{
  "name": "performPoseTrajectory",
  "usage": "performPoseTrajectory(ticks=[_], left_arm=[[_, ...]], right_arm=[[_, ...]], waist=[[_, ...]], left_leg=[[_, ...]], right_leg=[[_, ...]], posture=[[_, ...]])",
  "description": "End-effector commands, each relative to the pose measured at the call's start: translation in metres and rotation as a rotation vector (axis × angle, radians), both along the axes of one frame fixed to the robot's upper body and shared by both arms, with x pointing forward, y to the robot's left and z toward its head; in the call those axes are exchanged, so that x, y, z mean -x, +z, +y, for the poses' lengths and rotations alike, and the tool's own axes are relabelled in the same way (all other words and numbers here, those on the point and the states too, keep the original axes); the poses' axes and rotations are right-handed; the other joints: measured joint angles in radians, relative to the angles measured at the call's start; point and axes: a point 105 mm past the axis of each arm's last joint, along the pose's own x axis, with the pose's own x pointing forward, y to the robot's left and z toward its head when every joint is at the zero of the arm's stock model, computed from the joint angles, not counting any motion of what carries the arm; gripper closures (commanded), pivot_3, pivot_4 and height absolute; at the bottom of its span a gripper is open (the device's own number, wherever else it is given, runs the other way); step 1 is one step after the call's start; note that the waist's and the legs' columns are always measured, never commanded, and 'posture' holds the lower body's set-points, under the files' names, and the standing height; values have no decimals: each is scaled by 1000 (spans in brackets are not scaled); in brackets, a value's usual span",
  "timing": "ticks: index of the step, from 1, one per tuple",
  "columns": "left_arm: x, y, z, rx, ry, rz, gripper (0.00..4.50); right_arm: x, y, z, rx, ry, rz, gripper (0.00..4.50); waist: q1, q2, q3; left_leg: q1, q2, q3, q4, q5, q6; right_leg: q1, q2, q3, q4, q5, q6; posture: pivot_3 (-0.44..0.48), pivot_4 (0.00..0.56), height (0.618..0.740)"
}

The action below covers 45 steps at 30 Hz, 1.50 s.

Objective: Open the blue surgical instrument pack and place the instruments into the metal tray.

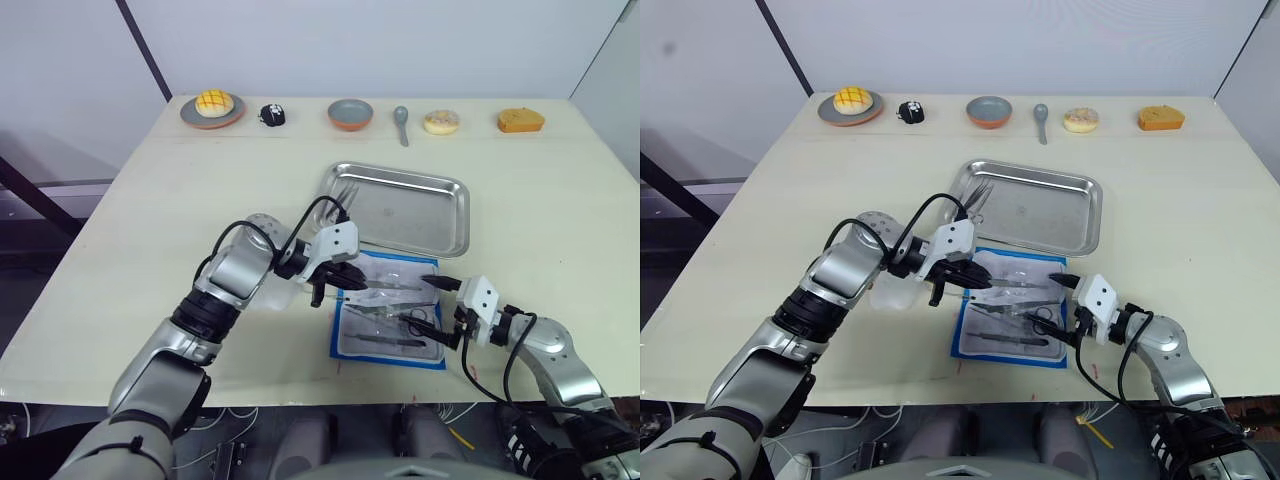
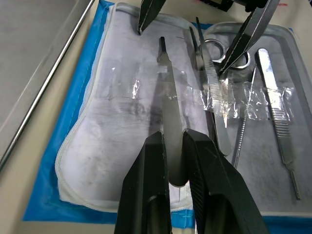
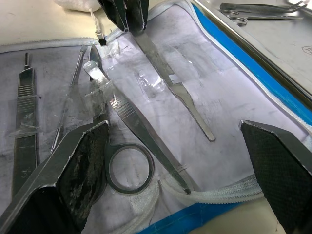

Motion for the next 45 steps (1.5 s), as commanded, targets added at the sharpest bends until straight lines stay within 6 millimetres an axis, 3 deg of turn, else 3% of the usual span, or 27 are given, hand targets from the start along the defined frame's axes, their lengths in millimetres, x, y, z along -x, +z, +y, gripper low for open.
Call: performPoseTrajectory(ticks=[1,6,22,28,31,35,41,45], left_arm=[[4,18,-5,0,-46,-49,4485],[7,18,5,-27,-43,-32,4485],[15,37,60,-103,-35,-22,4485],[16,55,74,-92,-21,-11,4485],[16,75,82,-33,6,5,4485],[-3,94,74,115,120,-70,4485],[-30,115,42,357,322,-101,4485],[-44,120,25,432,450,-123,4485]], right_arm=[[12,-55,-21,140,-82,190,0],[12,-55,-20,140,-82,190,0],[10,-56,-18,137,-77,190,0],[10,-57,-18,138,-75,192,0],[11,-56,-19,139,-76,192,0],[10,-57,-20,139,-79,191,0],[10,-56,-21,136,-85,194,0],[10,-56,-22,134,-86,196,0]], waist=[[0,0,0],[-1,0,0],[-4,0,1],[-5,0,1],[-6,-1,2],[-5,-1,2],[-3,-2,2],[-3,-3,2]], left_leg=[[0,0,0,0,0,0],[0,0,0,0,0,0],[0,1,0,0,0,0],[0,1,0,0,0,0],[0,1,0,0,0,0],[0,1,-1,0,0,0],[1,1,-1,0,0,0],[0,1,0,0,0,0]], right_leg=[[0,0,0,0,0,0],[0,0,0,0,0,0],[0,1,0,0,0,0],[0,1,0,0,0,-1],[0,1,0,0,0,-1],[0,1,-1,0,0,-1],[0,1,0,0,0,0],[0,1,0,1,0,0]], posture=[[0,150,740],[0,150,740],[0,150,740],[0,150,740],[0,150,740],[0,150,740],[0,150,740],[0,150,740]])
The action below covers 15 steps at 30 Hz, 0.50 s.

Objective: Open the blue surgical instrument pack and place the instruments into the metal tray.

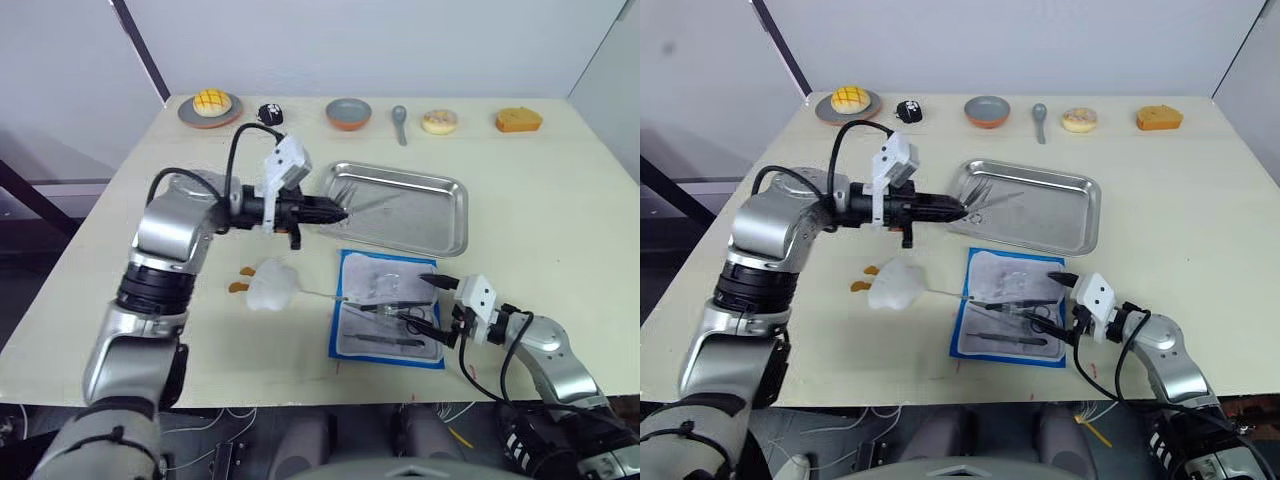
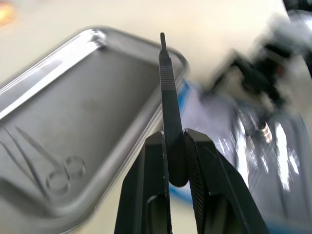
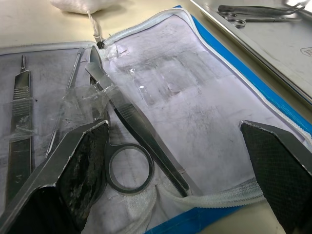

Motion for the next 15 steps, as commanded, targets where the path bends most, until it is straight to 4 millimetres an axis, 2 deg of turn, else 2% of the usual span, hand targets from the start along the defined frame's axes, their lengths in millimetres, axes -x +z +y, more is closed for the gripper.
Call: performPoseTrajectory(ticks=[1,4,8,11,15], left_arm=[[-10,20,-8,78,123,-63,4485],[-18,20,-23,136,211,-63,4485],[-43,19,-37,224,421,-132,4485],[-53,15,-44,310,515,-60,4485],[-65,2,-54,299,603,-66,4485]], right_arm=[[13,-56,-24,147,-85,202,0],[12,-55,-24,147,-83,202,0],[13,-57,-25,152,-82,205,0],[14,-57,-25,154,-81,205,0],[14,-55,-26,155,-81,200,0]], waist=[[1,0,0],[2,0,0],[4,-2,-1],[4,-1,-1],[6,-1,-1]], left_leg=[[0,0,0,0,0,0],[0,0,0,0,0,0],[0,0,0,0,2,-3],[0,0,0,0,2,-4],[0,-1,0,0,2,-4]], right_leg=[[0,0,0,0,0,0],[0,-1,0,0,0,0],[0,-1,0,0,0,0],[0,-1,1,0,0,0],[0,-2,1,0,0,0]], posture=[[0,150,740],[0,150,740],[0,150,740],[0,150,740],[0,150,740]])
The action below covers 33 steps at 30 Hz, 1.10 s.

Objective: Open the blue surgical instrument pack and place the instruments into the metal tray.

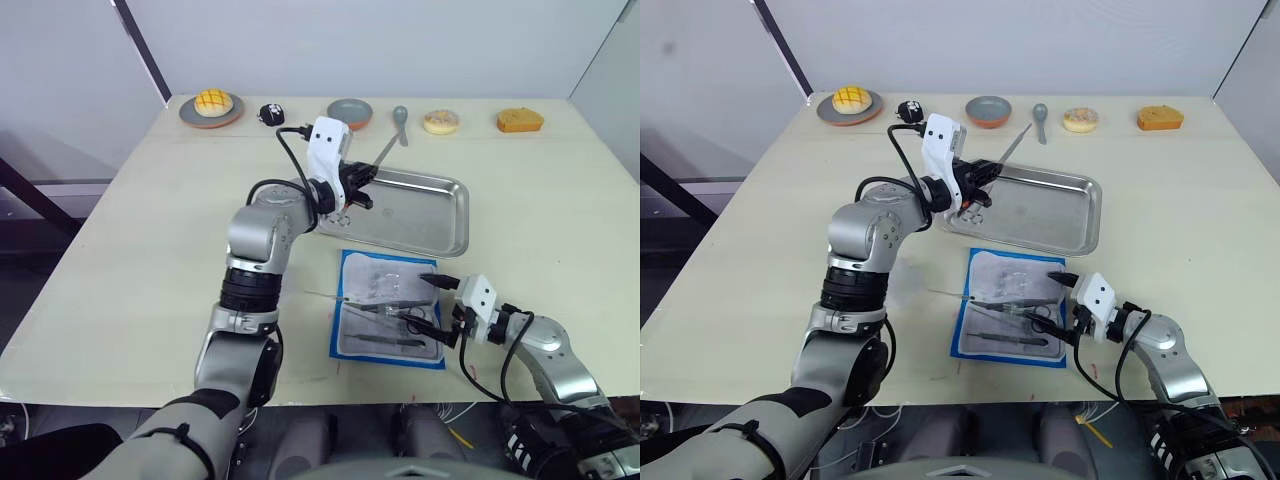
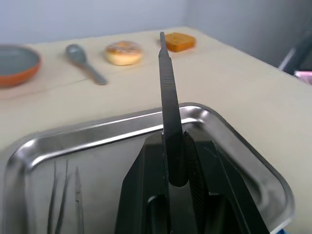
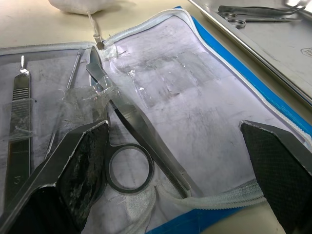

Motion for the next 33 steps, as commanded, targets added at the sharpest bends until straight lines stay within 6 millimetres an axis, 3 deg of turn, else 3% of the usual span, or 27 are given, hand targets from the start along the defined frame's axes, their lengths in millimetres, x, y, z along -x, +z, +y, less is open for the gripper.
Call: performPoseTrajectory(ticks=[1,8,18,33], left_arm=[[-9,7,-8,2,68,-51,4485],[-21,-29,-19,-42,146,74,4485],[-24,-60,-15,-84,183,162,4485],[-27,-84,-9,-110,221,245,4485]], right_arm=[[14,-55,-25,154,-80,199,0],[14,-54,-26,159,-80,195,0],[18,-54,-28,163,-87,195,0],[19,-51,-29,164,-97,191,0]], waist=[[1,0,0],[1,0,0],[3,0,0],[5,0,0]], left_leg=[[0,0,0,0,0,0],[0,-1,0,0,0,0],[-1,-1,0,0,0,0],[-1,-2,-1,0,0,-1]], right_leg=[[0,0,0,0,0,0],[0,0,0,0,0,0],[0,-1,-1,-1,0,0],[0,-2,-2,-1,0,0]], posture=[[0,150,740],[0,150,740],[0,150,740],[0,150,740]])
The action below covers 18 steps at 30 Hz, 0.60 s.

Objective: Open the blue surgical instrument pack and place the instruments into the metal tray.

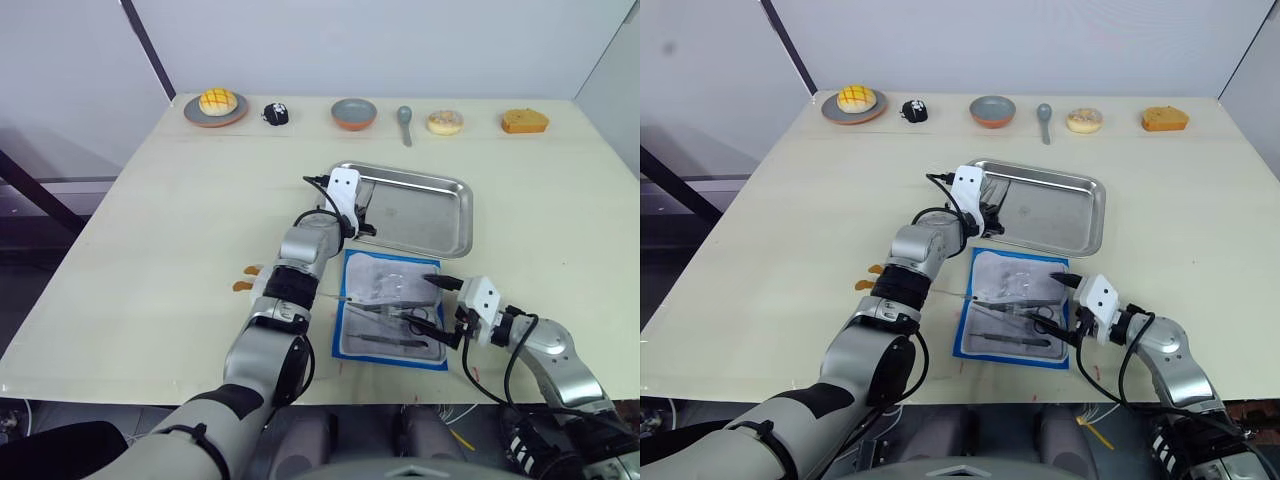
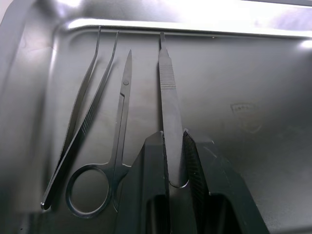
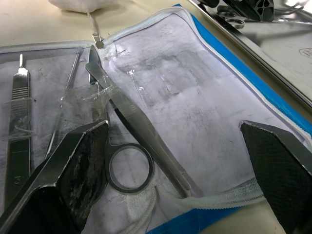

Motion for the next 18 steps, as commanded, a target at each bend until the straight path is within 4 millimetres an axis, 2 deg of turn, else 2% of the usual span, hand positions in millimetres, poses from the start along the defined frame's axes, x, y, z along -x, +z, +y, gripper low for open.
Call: performPoseTrajectory(ticks=[1,2,3,6,9,12,18], left_arm=[[-3,7,-3,9,2,-17,4485],[-3,7,-3,7,1,-20,4485],[-3,8,-3,7,0,-23,3464],[-3,9,-4,8,1,-31,2320],[-4,15,-5,8,1,-52,833],[-4,26,-7,18,-10,-92,833],[5,72,-17,110,-101,-259,833]], right_arm=[[16,-52,-26,154,-77,200,0],[17,-52,-26,155,-77,201,0],[17,-52,-27,156,-76,202,0],[17,-52,-27,157,-76,203,0],[16,-52,-28,159,-76,202,0],[16,-52,-29,163,-78,202,0],[16,-51,-30,164,-79,201,0]], waist=[[0,0,0],[0,0,0],[0,0,0],[0,0,0],[0,0,0],[0,0,0],[0,0,1]], left_leg=[[0,0,0,0,0,0],[0,0,0,0,0,0],[0,0,0,0,0,0],[0,0,0,0,0,0],[0,0,0,0,0,0],[0,-1,0,0,0,0],[-1,0,0,0,0,0]], right_leg=[[0,0,0,0,0,0],[0,0,0,0,0,0],[0,0,0,0,0,0],[0,0,0,0,0,0],[0,0,0,0,0,0],[0,-1,0,0,0,0],[0,-1,-1,-1,0,0]], posture=[[0,150,740],[0,150,740],[0,150,740],[0,150,740],[0,150,740],[0,150,740],[0,150,740]])
